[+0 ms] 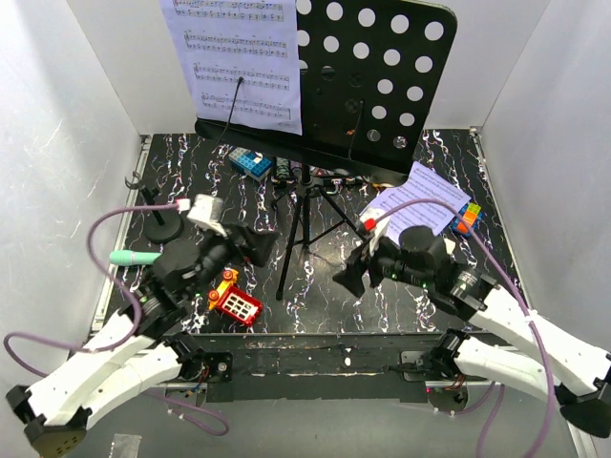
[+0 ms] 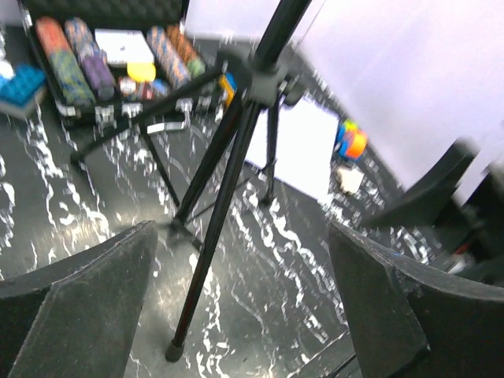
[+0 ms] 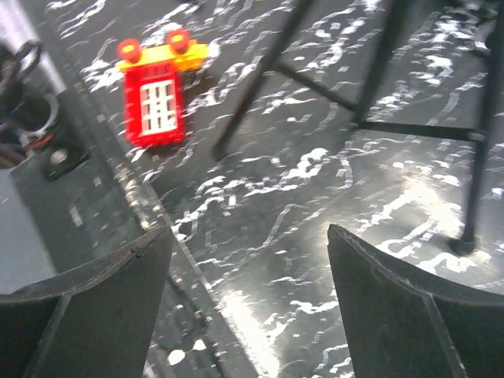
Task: Pack up the instrument practice props
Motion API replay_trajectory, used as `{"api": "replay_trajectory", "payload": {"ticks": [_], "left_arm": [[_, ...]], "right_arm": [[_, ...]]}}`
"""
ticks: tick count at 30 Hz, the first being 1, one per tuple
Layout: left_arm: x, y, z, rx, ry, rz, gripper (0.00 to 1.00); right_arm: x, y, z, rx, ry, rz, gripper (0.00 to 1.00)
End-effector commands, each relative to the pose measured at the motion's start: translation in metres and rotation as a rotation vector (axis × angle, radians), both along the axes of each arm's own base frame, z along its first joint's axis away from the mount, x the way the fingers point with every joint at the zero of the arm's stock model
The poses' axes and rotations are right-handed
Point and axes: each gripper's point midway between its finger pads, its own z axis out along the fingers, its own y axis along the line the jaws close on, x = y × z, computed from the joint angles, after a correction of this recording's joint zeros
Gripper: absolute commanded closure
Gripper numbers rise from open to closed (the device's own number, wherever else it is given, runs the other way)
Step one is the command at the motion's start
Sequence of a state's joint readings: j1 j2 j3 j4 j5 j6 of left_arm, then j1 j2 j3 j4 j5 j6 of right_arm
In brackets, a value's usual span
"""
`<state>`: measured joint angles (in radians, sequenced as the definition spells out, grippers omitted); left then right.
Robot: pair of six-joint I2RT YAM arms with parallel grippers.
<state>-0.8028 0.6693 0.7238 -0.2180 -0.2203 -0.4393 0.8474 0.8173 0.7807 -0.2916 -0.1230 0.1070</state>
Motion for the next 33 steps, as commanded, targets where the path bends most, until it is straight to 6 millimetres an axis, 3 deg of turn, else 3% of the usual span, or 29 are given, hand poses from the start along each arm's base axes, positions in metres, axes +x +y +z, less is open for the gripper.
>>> {"api": "replay_trajectory", "payload": {"ticks": [1,4,9,13,16,21,26,30,33], "left_arm": [[-0.020,0.035,0.061,-0.031,-0.124,0.040,0.12],[-0.026,0.055,0.100,-0.042,-0.203,0.085,0.14],[-0.021,0.066,0.176,-0.021,-0.308,0.135,0.17],[-0.005,0.055,0.215,0.014,-0.343,0.150,0.19],[0.009,0.042,0.236,0.046,-0.373,0.149,0.19],[0.028,0.027,0.257,0.071,-0.397,0.168,0.20],[0.037,0.027,0.262,0.076,-0.433,0.205,0.25],[0.045,0.022,0.257,0.116,-0.426,0.212,0.31],[0.047,0.020,0.254,0.109,-0.435,0.215,0.32]], "right_arm": [[-0.033,0.015,0.003,-0.019,-0.060,0.055,0.15],[-0.042,0.028,0.022,-0.064,-0.171,0.041,0.16],[-0.035,0.045,0.105,0.051,-0.307,-0.043,0.16],[-0.029,0.057,0.169,0.158,-0.390,-0.072,0.16],[-0.022,0.066,0.204,0.176,-0.465,-0.114,0.16],[-0.003,0.058,0.280,0.314,-0.583,-0.283,0.16],[0.013,0.043,0.335,0.402,-0.658,-0.447,0.15],[0.031,0.041,0.355,0.404,-0.683,-0.541,0.15],[0.045,0.046,0.354,0.400,-0.614,-0.532,0.16]]}}
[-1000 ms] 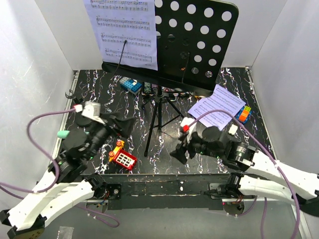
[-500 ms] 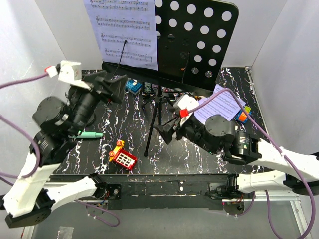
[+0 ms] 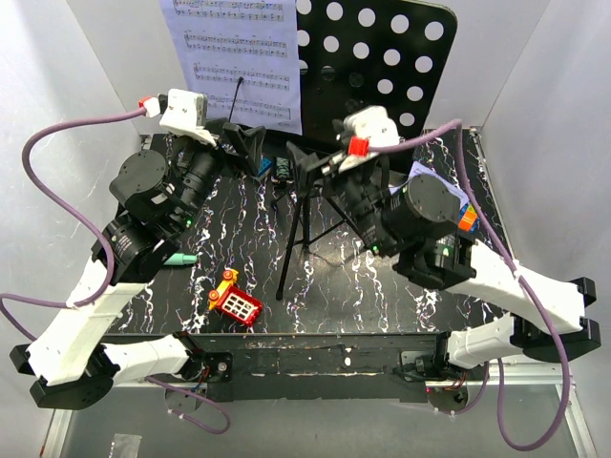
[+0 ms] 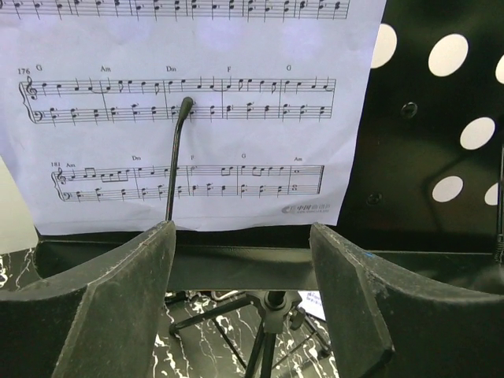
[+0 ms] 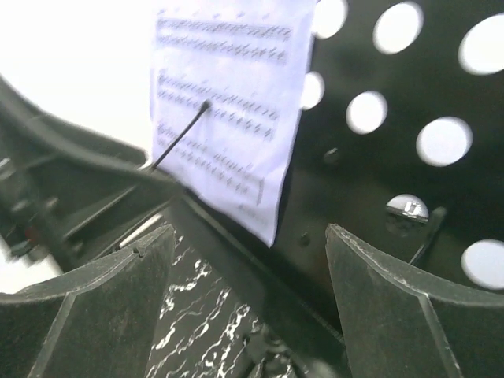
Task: Pack up the instrument practice props
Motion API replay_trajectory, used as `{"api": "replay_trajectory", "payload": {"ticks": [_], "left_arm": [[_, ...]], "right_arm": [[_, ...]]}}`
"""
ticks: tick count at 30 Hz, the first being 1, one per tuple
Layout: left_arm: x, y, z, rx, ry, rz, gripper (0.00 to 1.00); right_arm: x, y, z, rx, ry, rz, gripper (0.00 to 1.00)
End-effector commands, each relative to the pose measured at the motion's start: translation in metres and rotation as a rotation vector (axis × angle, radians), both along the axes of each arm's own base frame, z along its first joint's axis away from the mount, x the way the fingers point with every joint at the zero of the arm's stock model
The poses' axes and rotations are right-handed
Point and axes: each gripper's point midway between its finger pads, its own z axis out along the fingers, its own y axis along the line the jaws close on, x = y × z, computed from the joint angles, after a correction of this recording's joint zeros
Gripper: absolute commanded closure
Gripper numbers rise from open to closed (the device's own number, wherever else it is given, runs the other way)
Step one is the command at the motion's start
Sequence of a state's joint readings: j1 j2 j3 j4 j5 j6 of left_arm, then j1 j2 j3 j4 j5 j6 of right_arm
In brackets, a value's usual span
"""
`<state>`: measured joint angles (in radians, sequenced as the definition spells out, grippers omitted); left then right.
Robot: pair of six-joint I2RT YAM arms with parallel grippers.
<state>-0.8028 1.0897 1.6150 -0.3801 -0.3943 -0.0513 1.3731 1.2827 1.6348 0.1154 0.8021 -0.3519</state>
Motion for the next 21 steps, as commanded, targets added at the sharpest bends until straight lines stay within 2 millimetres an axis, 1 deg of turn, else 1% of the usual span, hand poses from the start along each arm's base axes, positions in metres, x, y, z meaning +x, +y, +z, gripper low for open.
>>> {"api": "replay_trajectory", "payload": {"ticks": [1,2,3,6,8,12,14,21], "left_arm": [[0.000,0.006,0.011,-0.013,-0.048,0.027,0.33],[0.001,0.005,0.011,-0.008,-0.051,0.028,0.34],[0.002,0.004,0.010,-0.001,-0.050,0.027,0.35],[0.005,0.002,0.009,0.030,-0.057,0.031,0.37],[0.006,0.000,0.008,0.039,-0.058,0.027,0.39],[0.007,0.000,0.008,0.047,-0.066,0.031,0.41],[0.008,-0.002,0.003,0.055,-0.062,0.028,0.42],[0.007,-0.001,-0.003,0.083,-0.063,0.028,0.45]], "right_arm": [[0.025,-0.024,0.031,0.120,0.053,-0.062,0.16],[0.028,-0.024,0.034,0.147,0.068,-0.049,0.16],[0.033,-0.023,0.029,0.129,0.087,-0.042,0.17],[0.043,-0.021,0.027,0.126,0.114,-0.030,0.18],[0.048,-0.016,0.024,0.108,0.119,-0.026,0.18],[0.053,-0.004,0.019,0.075,0.122,-0.015,0.20],[0.055,0.004,0.015,0.060,0.126,-0.004,0.21],[0.063,0.020,0.011,0.042,0.132,-0.007,0.21]]}}
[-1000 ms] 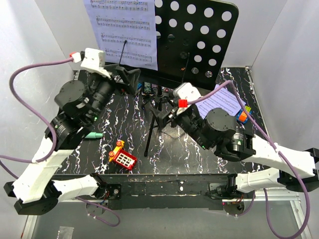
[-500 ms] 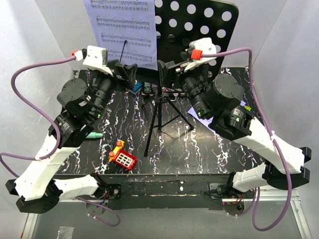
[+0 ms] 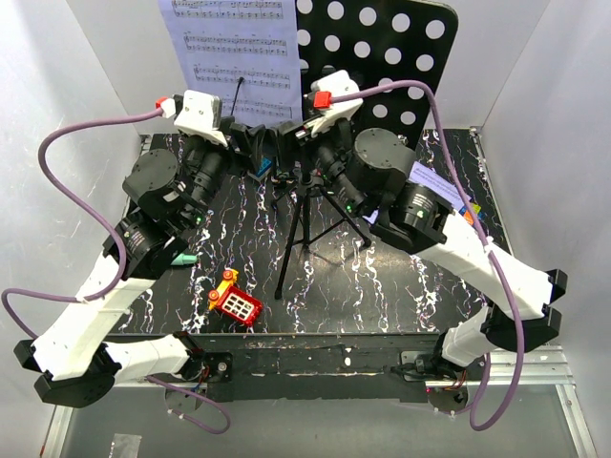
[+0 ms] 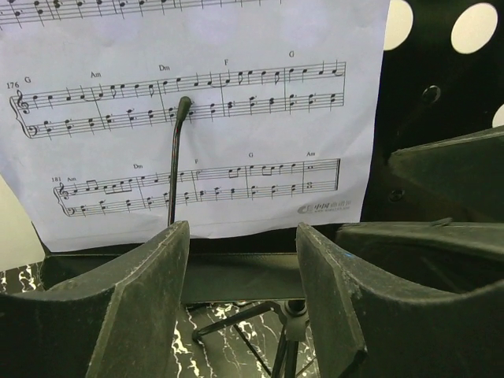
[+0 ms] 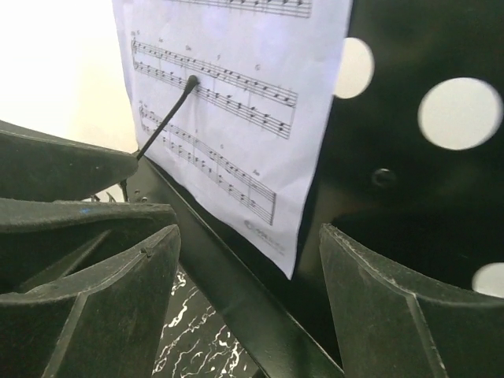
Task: Pack up the instrument practice props
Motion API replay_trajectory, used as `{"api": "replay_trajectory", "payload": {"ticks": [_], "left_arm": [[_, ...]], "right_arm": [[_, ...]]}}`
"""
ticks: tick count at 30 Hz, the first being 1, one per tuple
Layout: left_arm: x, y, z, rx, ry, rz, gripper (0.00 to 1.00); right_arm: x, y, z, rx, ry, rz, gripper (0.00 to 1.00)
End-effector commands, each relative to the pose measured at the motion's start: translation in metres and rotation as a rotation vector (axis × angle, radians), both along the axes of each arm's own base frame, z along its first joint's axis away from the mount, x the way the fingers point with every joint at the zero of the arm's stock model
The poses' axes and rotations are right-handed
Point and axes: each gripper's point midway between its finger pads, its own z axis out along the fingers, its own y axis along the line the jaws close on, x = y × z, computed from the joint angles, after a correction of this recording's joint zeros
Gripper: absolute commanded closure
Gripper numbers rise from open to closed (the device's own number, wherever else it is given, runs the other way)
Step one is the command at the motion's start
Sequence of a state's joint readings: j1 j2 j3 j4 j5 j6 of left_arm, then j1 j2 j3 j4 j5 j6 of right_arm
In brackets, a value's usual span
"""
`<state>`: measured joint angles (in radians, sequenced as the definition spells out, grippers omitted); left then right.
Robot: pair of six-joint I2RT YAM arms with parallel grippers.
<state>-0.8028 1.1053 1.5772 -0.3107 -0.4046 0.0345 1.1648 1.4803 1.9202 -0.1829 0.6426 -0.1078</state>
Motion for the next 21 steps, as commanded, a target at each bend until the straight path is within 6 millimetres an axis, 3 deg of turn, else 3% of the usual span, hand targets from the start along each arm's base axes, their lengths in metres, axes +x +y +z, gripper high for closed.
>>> {"api": "replay_trajectory", "payload": {"ticks": [1,11,21], "left_arm": [[-0.004,0.005,0.001,0.020,-0.023,0.005,0.45],[-0.004,0.002,-0.006,0.051,-0.023,-0.008,0.51],[-0.006,0.002,-0.007,0.051,-0.030,-0.018,0.62]], "right_arm": [[0.004,-0.002,0.020,0.049,-0.015,-0.016,0.21],[0.014,0.001,0.015,0.054,-0.003,-0.070,0.24],[0.015,0.012,0.015,0.051,-0.005,-0.044,0.48]]}}
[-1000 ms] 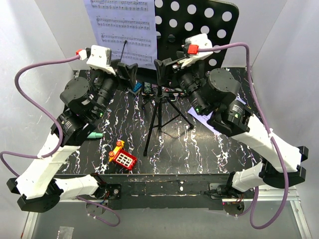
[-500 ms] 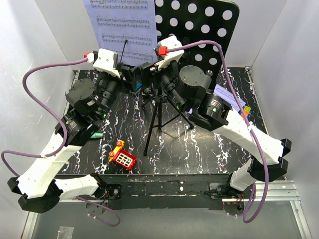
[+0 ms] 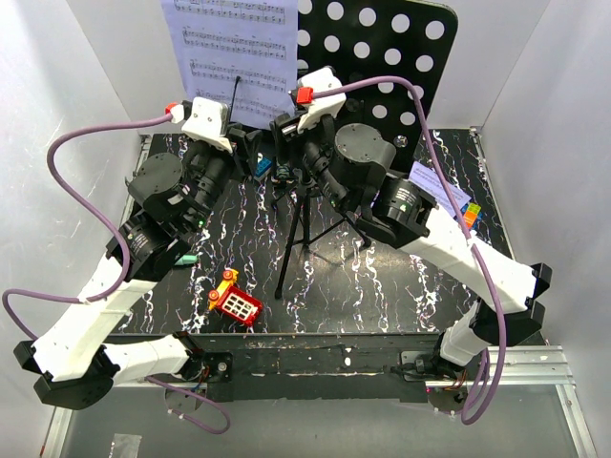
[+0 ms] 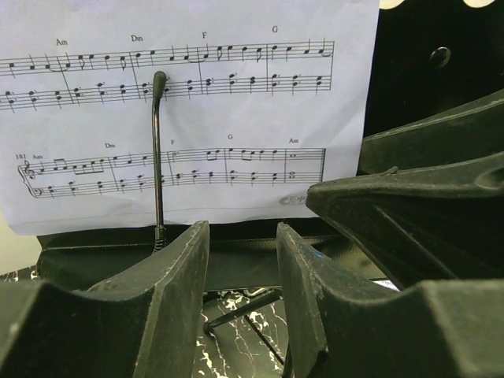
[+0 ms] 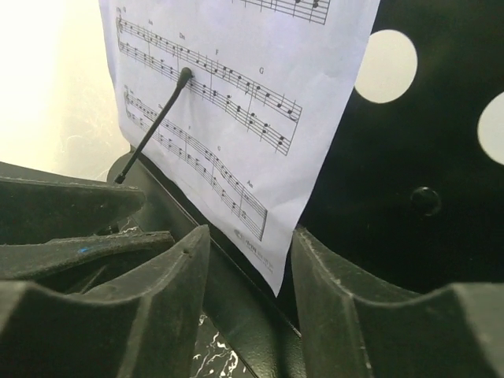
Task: Pack up the instrument practice props
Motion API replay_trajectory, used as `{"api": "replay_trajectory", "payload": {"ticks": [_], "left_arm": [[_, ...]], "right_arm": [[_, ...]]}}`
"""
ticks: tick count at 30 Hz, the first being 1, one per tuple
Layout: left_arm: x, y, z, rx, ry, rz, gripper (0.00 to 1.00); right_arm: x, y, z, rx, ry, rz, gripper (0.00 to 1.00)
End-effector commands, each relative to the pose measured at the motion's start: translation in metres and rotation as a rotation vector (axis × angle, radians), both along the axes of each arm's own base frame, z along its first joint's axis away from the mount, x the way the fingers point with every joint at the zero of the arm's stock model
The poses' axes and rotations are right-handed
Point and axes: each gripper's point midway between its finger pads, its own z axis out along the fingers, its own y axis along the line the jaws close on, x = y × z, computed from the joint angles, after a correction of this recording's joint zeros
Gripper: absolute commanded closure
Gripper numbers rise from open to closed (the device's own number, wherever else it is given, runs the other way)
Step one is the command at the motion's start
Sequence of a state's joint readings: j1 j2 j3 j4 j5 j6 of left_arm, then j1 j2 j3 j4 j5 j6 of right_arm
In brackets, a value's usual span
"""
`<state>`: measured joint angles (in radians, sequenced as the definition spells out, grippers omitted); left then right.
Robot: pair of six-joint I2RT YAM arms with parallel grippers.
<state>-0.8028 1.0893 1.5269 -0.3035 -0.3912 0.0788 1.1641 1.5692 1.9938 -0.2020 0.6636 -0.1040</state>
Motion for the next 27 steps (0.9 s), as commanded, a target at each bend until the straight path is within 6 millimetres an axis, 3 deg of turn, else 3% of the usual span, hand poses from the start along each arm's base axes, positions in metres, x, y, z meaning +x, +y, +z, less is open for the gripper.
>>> {"api": "replay_trajectory", "payload": {"ticks": [1,8,13,27], "left_arm": [[-0.007,0.004,0.007,-0.011,-0.028,-0.014,0.62],[-0.007,0.005,0.008,-0.005,-0.036,-0.007,0.64],[-0.006,0.009,0.008,0.007,-0.043,0.016,0.65],[-0.001,0.022,0.019,0.010,-0.093,0.090,0.67]], "right_arm": [[0.003,-0.007,0.025,0.079,-0.026,-0.022,0.52],[0.003,-0.008,0.028,0.080,-0.036,-0.024,0.75],[0.003,-0.009,0.029,0.079,-0.038,-0.024,0.99],[-0.001,-0.019,0.021,0.064,-0.024,-0.029,0.99]]}}
